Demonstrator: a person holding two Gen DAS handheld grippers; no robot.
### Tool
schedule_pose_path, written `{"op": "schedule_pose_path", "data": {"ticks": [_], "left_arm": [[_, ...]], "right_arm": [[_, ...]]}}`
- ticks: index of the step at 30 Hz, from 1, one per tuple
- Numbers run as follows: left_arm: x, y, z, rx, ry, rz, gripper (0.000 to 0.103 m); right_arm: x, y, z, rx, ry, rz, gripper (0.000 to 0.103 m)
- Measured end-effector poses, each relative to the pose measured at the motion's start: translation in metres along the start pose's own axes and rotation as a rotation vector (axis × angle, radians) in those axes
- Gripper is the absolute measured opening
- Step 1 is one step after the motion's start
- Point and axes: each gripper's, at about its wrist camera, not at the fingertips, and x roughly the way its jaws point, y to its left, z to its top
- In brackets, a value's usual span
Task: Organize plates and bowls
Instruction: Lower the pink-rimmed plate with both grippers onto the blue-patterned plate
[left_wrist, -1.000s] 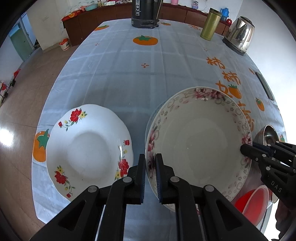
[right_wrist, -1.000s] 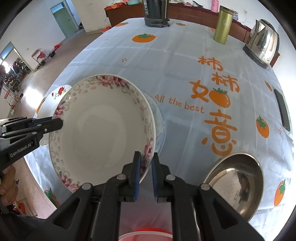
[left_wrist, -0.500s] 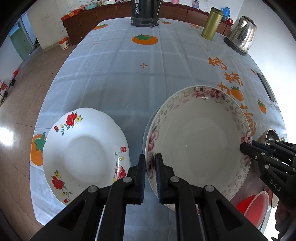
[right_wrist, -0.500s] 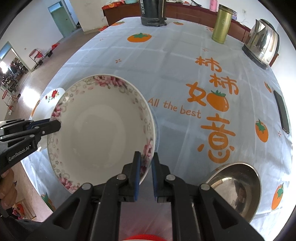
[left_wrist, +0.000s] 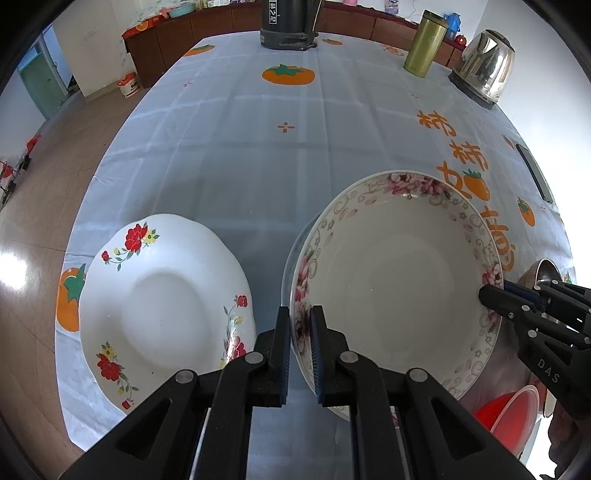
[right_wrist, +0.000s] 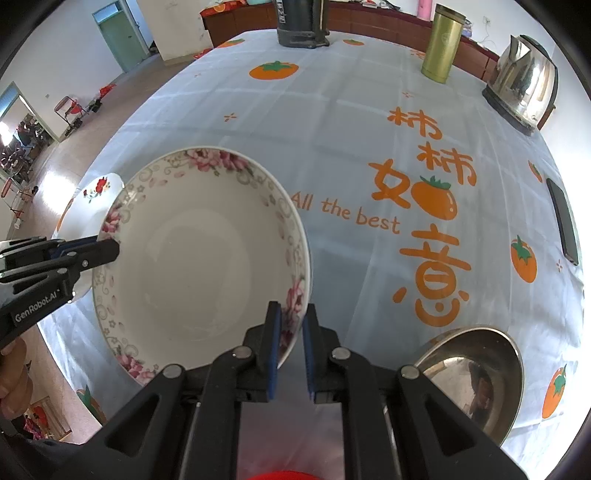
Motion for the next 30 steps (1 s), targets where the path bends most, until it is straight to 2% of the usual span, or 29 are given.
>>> {"op": "schedule_pose_path", "data": {"ticks": [30], "left_arm": [[0.012, 0.003, 0.001, -0.008, 0.006, -0.007, 0.011]], "right_arm": [[0.011, -0.004, 0.003, 0.006, 0.017, -0.001, 0.012]]}}
